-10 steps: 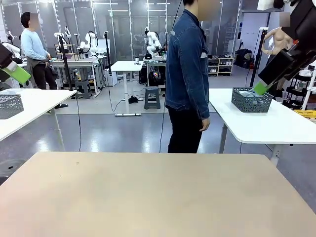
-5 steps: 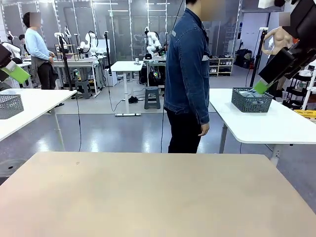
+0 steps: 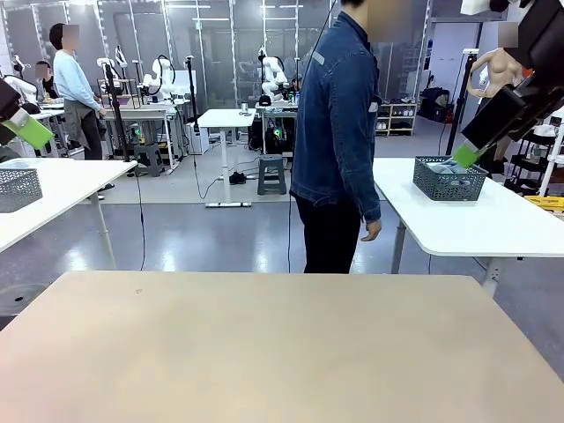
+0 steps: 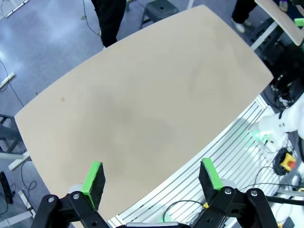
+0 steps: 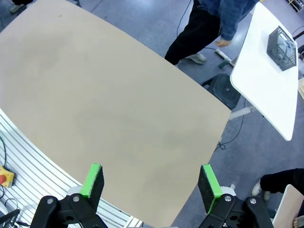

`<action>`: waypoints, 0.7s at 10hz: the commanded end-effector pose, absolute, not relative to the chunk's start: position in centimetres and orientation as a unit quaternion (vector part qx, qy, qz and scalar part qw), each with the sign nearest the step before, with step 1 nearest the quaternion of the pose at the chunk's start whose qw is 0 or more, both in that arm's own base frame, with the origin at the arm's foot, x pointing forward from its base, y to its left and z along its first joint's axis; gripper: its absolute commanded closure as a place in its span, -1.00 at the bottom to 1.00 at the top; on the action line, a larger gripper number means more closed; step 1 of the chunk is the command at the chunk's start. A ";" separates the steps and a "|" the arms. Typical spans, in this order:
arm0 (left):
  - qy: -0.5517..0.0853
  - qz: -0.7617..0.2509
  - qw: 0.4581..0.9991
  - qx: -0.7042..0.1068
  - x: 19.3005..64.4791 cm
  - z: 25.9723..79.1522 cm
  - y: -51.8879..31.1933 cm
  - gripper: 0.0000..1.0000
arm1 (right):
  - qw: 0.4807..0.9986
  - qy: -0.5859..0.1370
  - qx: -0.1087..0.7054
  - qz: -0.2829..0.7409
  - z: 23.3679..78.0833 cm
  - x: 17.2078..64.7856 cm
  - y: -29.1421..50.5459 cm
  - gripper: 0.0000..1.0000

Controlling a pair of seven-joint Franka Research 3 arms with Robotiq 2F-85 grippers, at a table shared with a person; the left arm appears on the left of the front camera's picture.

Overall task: Fold the towels and place them in the basket.
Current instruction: When a person lays out a Towel with hook on the table, fold it in half twice.

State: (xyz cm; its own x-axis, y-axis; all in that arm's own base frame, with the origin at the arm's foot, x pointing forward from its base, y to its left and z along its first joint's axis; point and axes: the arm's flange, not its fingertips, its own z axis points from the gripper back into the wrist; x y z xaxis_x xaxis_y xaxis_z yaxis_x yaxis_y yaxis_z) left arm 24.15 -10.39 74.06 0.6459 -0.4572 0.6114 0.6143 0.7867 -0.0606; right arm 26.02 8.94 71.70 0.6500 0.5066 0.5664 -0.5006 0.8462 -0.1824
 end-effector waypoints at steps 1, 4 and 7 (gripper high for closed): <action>-0.298 -0.304 0.895 -0.134 23.9 74.2 -10.3 -1.00 | 0.908 -0.317 -0.004 0.276 71.8 25.9 8.8 -1.00; -0.298 -0.304 0.895 -0.134 23.9 74.2 -10.3 -1.00 | 0.908 -0.317 -0.004 0.276 71.8 25.9 8.8 -1.00; -0.298 -0.304 0.895 -0.134 23.9 74.2 -10.3 -1.00 | 0.908 -0.317 -0.004 0.276 71.8 25.9 8.8 -1.00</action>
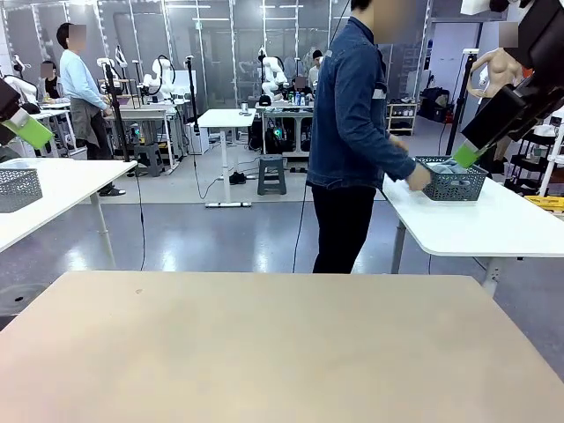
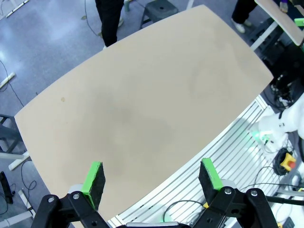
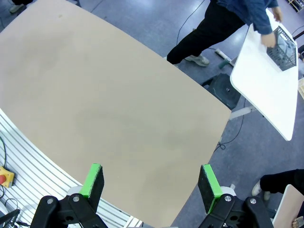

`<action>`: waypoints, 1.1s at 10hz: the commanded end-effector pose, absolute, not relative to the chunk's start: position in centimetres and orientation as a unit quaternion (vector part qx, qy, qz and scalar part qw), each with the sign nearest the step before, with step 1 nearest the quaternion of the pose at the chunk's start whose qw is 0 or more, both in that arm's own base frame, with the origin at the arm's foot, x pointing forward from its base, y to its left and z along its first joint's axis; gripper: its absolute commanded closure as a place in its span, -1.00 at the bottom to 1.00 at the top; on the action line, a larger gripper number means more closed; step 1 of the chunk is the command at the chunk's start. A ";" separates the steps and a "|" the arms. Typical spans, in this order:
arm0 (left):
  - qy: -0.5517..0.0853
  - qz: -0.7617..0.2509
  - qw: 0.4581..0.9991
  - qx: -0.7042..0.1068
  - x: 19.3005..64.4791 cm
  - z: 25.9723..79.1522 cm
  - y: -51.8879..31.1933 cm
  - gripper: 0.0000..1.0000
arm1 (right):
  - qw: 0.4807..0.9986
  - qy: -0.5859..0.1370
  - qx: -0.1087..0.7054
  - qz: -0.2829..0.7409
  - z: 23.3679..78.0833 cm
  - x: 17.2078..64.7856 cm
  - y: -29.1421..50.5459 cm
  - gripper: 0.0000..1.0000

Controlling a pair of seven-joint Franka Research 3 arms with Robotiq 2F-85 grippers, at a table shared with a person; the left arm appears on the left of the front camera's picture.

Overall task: Fold the towels and place them in the basket.
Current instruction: When a person lays out a Towel with hook on the table, fold it in half twice.

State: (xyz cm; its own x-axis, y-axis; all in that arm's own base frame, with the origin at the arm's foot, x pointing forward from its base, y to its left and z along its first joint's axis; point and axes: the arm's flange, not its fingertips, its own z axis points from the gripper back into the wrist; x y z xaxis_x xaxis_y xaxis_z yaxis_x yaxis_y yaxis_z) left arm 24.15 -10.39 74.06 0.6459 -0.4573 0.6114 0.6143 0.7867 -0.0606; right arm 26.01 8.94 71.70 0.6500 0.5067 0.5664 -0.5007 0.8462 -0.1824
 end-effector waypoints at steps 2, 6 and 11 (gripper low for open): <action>-0.298 -0.304 0.895 -0.134 23.9 74.2 -10.3 -1.00 | 0.908 -0.317 -0.004 0.276 71.8 25.9 8.8 -1.00; -0.298 -0.304 0.895 -0.134 23.9 74.2 -10.3 -1.00 | 0.908 -0.317 -0.004 0.276 71.8 25.9 8.8 -1.00; -0.298 -0.304 0.895 -0.134 23.9 74.2 -10.3 -1.00 | 0.908 -0.317 -0.004 0.276 71.8 25.9 8.8 -1.00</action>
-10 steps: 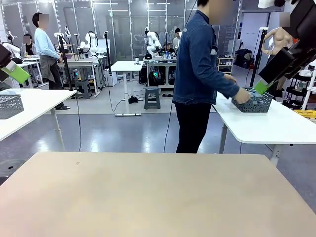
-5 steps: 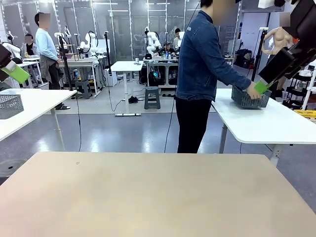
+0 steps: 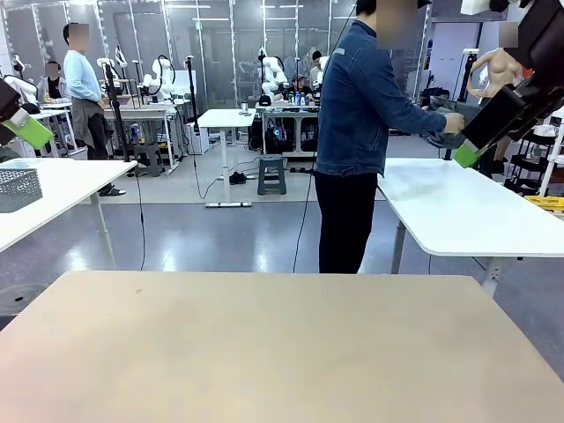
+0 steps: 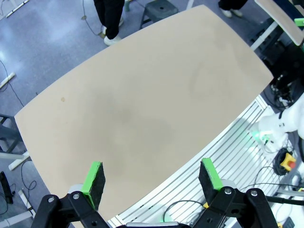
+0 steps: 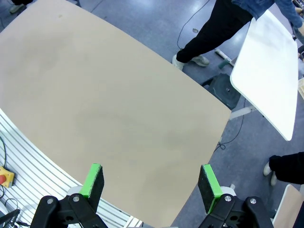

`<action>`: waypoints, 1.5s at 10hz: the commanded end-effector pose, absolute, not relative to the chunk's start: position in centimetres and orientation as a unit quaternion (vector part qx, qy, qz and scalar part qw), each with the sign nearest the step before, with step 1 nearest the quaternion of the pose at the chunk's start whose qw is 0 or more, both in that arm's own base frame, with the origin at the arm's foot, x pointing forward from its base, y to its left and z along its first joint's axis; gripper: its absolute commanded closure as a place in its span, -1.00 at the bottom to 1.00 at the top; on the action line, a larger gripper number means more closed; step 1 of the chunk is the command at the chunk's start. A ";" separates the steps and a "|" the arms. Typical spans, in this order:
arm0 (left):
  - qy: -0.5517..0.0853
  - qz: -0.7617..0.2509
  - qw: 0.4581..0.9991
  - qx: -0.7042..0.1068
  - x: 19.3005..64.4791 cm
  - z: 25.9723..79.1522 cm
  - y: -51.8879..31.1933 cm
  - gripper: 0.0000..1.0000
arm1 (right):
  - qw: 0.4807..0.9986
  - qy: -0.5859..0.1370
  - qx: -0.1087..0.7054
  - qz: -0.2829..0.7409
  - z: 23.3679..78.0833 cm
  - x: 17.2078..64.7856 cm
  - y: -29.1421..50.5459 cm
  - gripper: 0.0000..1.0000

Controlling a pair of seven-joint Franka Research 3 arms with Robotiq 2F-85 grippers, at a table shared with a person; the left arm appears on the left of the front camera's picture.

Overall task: Fold the towels and place them in the basket.
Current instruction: When a person lays out a Towel with hook on the table, fold it in half twice.

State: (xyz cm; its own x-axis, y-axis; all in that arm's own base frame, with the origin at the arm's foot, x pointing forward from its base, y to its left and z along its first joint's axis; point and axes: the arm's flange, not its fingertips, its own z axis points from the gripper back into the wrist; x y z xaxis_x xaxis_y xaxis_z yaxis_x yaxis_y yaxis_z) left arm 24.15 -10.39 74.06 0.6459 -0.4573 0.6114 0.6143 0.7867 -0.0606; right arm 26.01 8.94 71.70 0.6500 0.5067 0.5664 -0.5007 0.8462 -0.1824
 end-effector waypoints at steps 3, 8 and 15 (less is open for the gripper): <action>-0.298 -0.304 0.895 -0.134 23.9 74.2 -10.3 -1.00 | 0.908 -0.317 -0.004 0.276 71.8 25.9 8.8 -1.00; -0.298 -0.304 0.895 -0.134 23.9 74.2 -10.3 -1.00 | 0.908 -0.317 -0.004 0.276 71.8 25.9 8.8 -1.00; -0.298 -0.304 0.895 -0.134 23.9 74.2 -10.3 -1.00 | 0.908 -0.317 -0.004 0.276 71.8 25.9 8.8 -1.00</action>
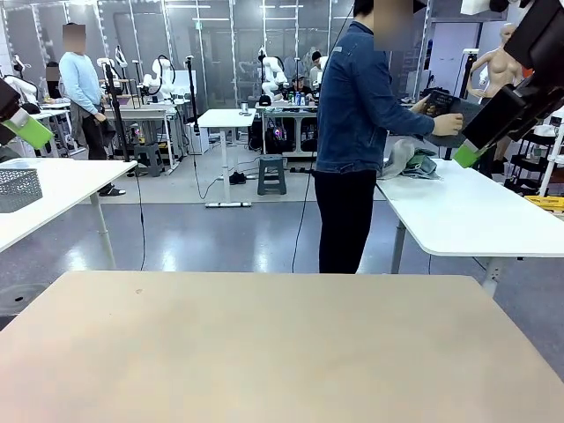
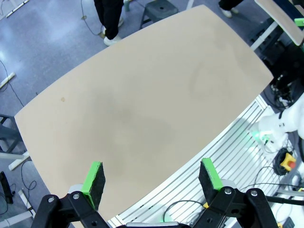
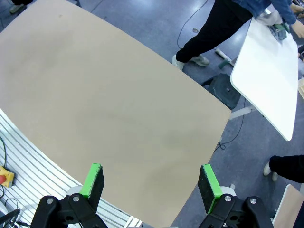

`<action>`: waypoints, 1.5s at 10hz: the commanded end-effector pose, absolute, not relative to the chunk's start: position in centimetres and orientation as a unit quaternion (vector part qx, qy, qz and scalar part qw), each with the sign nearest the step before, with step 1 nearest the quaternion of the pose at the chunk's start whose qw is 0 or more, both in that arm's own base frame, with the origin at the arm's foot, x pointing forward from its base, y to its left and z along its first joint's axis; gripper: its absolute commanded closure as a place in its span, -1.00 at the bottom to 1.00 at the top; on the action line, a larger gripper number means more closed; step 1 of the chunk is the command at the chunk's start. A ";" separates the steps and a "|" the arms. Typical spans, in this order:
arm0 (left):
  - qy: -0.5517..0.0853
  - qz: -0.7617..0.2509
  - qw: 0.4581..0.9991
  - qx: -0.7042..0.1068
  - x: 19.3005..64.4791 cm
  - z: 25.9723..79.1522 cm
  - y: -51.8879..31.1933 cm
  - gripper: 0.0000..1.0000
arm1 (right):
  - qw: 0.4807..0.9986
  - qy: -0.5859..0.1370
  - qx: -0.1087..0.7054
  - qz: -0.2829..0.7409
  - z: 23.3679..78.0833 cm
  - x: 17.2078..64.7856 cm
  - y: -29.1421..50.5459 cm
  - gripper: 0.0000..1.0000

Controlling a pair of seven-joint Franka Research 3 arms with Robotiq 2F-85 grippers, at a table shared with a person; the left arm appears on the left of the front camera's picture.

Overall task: Fold the towels and place them in the basket.
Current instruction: When a person lays out a Towel with hook on the table, fold it in half twice.

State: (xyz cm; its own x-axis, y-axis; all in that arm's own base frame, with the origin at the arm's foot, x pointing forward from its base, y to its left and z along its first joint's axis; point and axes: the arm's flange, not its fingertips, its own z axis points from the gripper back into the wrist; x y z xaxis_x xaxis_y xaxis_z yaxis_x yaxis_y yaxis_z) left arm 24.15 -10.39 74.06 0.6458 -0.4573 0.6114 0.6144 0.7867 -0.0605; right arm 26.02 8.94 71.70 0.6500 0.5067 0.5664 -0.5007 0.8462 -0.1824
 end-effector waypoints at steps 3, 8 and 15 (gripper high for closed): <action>-0.298 -0.304 0.895 -0.134 23.9 74.2 -10.3 -1.00 | 0.908 -0.317 -0.004 0.276 71.8 25.9 8.8 -1.00; -0.298 -0.304 0.895 -0.134 23.9 74.2 -10.3 -1.00 | 0.908 -0.317 -0.004 0.276 71.8 25.9 8.8 -1.00; -0.298 -0.304 0.895 -0.134 23.9 74.2 -10.3 -1.00 | 0.908 -0.317 -0.004 0.276 71.8 25.9 8.8 -1.00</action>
State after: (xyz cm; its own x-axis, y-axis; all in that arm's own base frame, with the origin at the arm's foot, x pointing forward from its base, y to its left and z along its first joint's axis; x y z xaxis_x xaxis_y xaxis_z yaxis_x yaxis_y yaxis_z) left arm 24.15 -10.39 74.06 0.6458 -0.4573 0.6114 0.6144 0.7867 -0.0605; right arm 26.01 8.94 71.70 0.6500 0.5067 0.5664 -0.5006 0.8462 -0.1824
